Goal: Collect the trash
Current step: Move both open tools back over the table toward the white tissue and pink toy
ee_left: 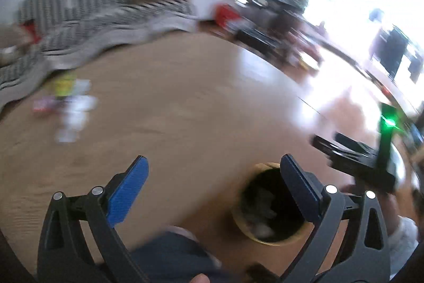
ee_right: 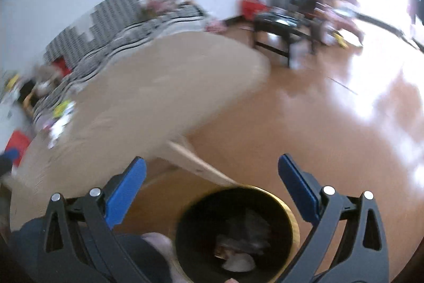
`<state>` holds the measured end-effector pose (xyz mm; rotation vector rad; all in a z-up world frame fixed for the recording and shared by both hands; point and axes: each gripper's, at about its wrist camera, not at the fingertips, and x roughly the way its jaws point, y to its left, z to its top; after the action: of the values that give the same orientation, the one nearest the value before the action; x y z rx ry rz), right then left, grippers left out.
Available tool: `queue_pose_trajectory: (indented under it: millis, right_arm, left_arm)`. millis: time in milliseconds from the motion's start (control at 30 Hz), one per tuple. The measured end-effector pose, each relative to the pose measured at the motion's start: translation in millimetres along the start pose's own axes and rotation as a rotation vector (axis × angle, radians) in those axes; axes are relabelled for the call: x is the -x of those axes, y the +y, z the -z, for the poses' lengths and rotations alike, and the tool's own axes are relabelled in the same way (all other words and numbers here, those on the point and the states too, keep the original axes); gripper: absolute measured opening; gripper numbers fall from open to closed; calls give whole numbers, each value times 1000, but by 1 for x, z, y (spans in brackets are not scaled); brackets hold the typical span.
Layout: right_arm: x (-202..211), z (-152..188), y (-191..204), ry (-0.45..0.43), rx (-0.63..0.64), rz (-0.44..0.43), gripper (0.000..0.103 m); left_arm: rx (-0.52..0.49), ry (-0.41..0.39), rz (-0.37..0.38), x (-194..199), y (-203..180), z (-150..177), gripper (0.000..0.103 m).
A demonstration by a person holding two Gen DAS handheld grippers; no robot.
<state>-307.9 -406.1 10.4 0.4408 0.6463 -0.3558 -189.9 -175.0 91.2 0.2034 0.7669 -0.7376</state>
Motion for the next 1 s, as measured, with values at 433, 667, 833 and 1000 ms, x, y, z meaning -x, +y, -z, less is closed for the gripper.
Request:
queue_pose_trajectory:
  millis: [433, 667, 833, 1000]
  right_arm:
    - [-147, -47, 313, 204, 351, -212, 96]
    - [-228, -44, 401, 303, 416, -217, 96]
    - [-257, -36, 409, 325, 528, -140, 97]
    - [-259, -37, 395, 296, 594, -219, 98]
  left_arm:
    - [424, 73, -406, -21, 268, 34, 97]
    - [432, 155, -385, -65, 315, 30, 97]
    - [387, 178, -428, -86, 331, 23, 97]
    - [373, 160, -454, -100, 347, 8, 97]
